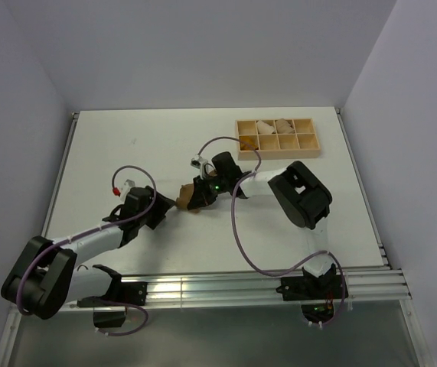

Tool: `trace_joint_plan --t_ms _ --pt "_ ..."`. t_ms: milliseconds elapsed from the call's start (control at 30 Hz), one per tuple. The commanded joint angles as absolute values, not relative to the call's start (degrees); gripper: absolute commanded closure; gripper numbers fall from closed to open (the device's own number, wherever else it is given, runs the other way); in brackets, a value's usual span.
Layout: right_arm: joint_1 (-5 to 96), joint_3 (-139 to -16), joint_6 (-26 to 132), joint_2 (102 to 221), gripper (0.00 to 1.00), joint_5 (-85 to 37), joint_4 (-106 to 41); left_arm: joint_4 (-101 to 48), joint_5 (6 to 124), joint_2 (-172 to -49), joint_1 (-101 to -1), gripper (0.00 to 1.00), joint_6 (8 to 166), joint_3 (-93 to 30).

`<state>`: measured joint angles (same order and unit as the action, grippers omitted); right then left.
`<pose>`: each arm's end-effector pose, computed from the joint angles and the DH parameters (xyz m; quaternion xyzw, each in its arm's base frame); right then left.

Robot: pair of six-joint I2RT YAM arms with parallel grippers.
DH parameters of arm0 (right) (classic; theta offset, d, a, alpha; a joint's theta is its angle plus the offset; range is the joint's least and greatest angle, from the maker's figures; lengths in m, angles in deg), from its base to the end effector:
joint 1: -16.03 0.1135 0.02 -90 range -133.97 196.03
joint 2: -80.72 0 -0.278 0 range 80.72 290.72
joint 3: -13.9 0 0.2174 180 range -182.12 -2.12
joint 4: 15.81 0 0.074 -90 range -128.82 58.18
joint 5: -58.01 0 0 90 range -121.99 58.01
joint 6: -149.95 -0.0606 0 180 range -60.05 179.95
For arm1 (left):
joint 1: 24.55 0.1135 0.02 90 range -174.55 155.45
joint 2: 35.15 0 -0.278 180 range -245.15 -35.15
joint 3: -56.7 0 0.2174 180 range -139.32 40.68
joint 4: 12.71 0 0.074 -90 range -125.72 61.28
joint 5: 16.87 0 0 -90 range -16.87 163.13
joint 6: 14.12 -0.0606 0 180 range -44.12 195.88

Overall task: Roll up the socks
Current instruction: Roll the sock at the center of the board.

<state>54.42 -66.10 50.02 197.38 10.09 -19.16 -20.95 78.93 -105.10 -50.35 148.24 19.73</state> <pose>0.2963 0.2866 0.1556 -0.3550 0.7827 0.4583 0.2266 0.1900 -0.0850 0.1678 -0.3787 0.8273 -0.2815 0.3050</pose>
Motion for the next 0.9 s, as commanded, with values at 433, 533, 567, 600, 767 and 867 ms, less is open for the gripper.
trace_joint_plan --t_ms 433,533,567,600,767,867 --pt "52.9 -65.6 19.4 204.9 1.00 22.7 -11.8 -10.7 75.5 -107.0 -50.1 0.36 147.0 23.8" --pt "52.8 -66.0 19.3 205.1 1.00 21.4 -13.4 -8.8 75.0 -108.4 -50.2 0.37 147.6 24.1" --pt "52.8 -65.9 18.9 205.4 1.00 21.5 -13.0 -8.3 74.4 -109.5 -50.3 0.37 147.6 24.0" --pt "52.8 -65.8 18.2 205.7 1.00 21.8 -12.4 -8.0 74.4 -110.0 -50.4 0.37 147.6 23.7" --pt "52.8 -65.7 16.2 206.3 1.00 22.2 -10.2 -6.8 74.0 -113.8 -51.2 0.40 147.7 23.4" --pt "52.8 -65.4 15.5 206.4 1.00 22.3 -9.4 -5.8 73.9 -115.6 -51.3 0.44 147.9 23.8"
